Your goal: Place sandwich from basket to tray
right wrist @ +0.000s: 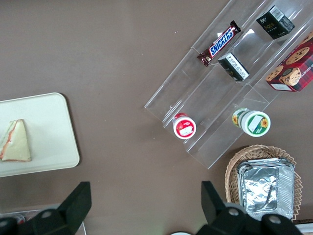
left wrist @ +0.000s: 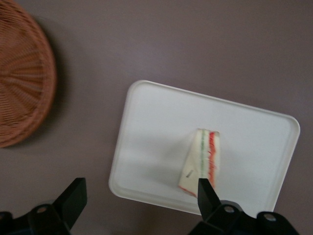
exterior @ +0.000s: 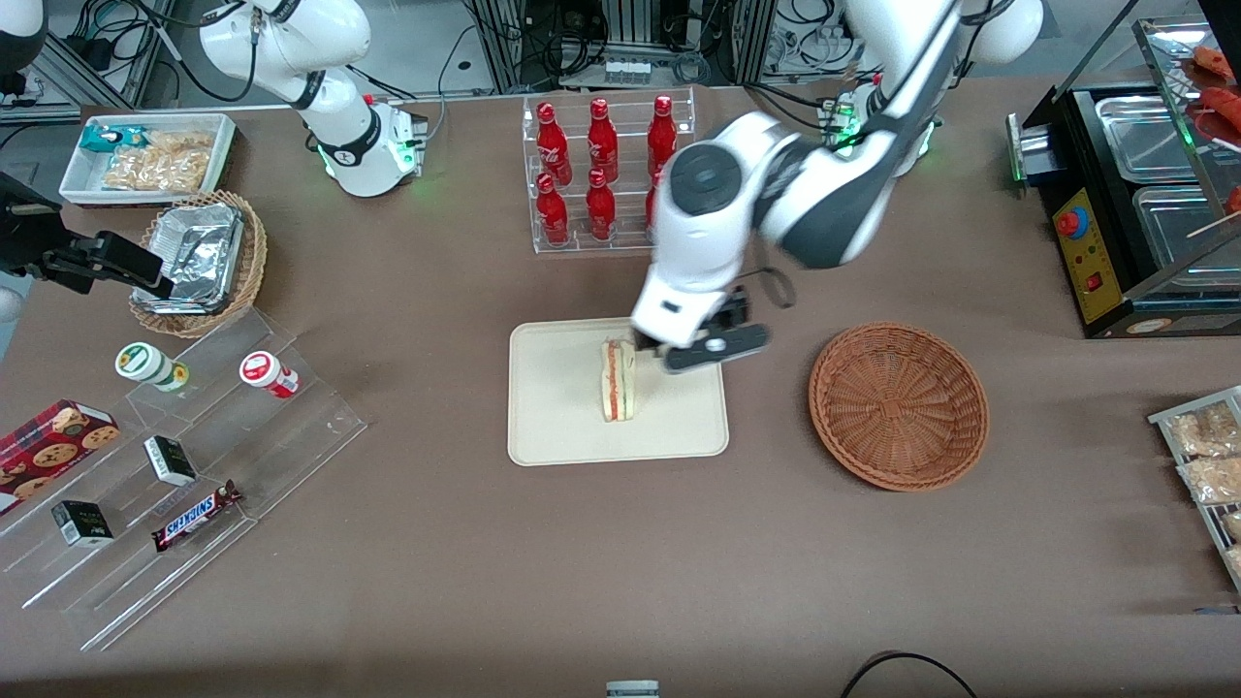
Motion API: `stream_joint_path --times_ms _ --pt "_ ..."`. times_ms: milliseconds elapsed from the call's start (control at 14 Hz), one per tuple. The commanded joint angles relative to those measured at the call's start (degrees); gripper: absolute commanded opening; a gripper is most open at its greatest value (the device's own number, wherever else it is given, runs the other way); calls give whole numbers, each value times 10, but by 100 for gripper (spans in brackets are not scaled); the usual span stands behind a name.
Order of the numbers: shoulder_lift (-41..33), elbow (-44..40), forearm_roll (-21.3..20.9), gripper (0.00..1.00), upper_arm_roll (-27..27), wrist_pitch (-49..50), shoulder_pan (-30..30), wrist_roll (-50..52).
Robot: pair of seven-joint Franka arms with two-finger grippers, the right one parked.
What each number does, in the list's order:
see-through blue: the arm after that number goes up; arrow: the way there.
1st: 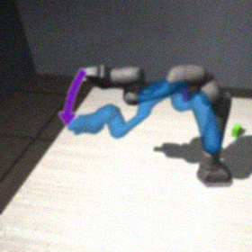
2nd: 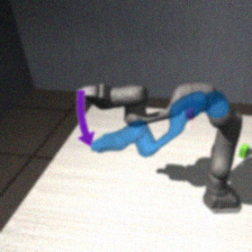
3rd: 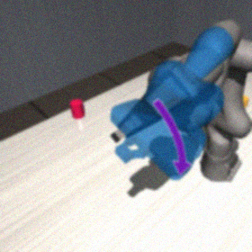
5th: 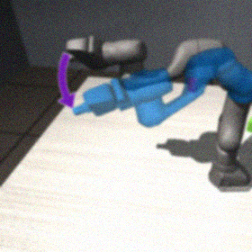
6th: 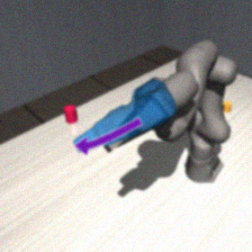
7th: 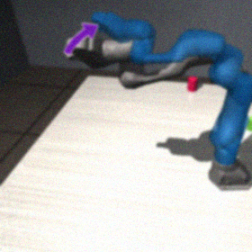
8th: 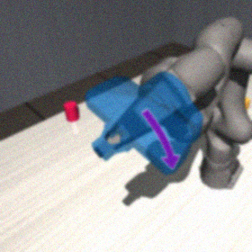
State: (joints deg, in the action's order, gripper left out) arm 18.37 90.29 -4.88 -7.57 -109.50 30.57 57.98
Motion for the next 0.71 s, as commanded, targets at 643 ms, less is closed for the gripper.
stream_joint_path --times_ms 643 --pt "-212 85 3 100 -5 202 -247 -308"
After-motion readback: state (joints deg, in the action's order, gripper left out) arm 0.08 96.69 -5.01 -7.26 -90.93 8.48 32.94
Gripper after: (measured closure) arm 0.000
